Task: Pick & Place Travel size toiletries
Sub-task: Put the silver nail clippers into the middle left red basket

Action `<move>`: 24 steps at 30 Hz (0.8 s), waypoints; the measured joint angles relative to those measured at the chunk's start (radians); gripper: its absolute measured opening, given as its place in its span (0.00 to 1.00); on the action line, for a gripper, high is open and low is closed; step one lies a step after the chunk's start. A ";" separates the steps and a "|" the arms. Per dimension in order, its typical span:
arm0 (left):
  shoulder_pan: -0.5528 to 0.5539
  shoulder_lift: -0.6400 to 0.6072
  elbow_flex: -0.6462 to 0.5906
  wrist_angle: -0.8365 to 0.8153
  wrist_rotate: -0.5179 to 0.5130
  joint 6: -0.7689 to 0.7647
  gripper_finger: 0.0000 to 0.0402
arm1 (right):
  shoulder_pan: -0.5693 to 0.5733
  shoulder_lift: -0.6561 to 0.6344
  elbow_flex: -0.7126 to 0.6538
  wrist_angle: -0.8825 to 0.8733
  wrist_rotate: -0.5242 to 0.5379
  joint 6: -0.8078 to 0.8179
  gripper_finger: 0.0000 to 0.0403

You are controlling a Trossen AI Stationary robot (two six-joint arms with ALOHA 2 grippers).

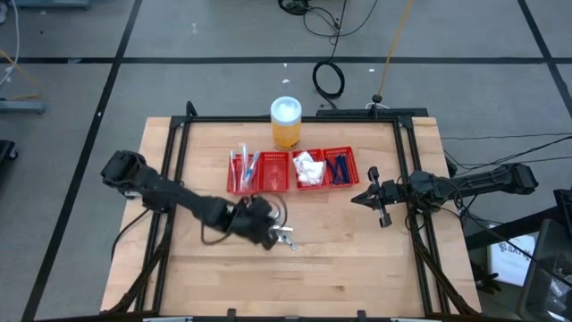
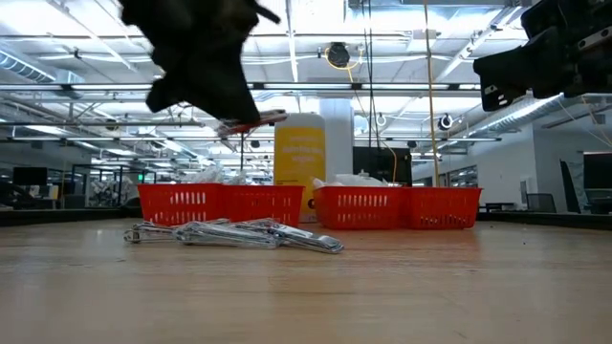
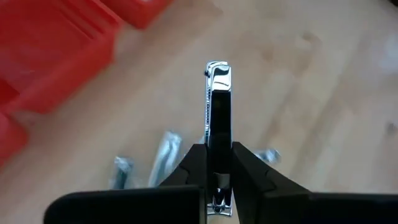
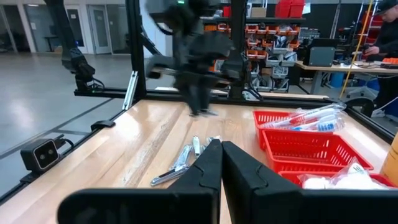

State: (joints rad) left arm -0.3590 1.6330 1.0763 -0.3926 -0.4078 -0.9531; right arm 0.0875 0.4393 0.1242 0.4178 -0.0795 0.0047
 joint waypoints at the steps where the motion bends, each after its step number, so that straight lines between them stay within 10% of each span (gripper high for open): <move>1: 0.028 0.000 0.000 0.002 0.014 0.013 0.06 | 0.000 0.000 0.000 0.000 0.000 0.001 0.00; 24: 0.488 0.002 0.000 0.001 0.095 0.185 0.14 | 0.000 0.003 0.000 -0.012 0.003 0.002 0.00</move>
State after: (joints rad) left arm 0.1292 1.6350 1.0763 -0.3914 -0.3126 -0.7680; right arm 0.0875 0.4427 0.1238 0.4061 -0.0761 0.0071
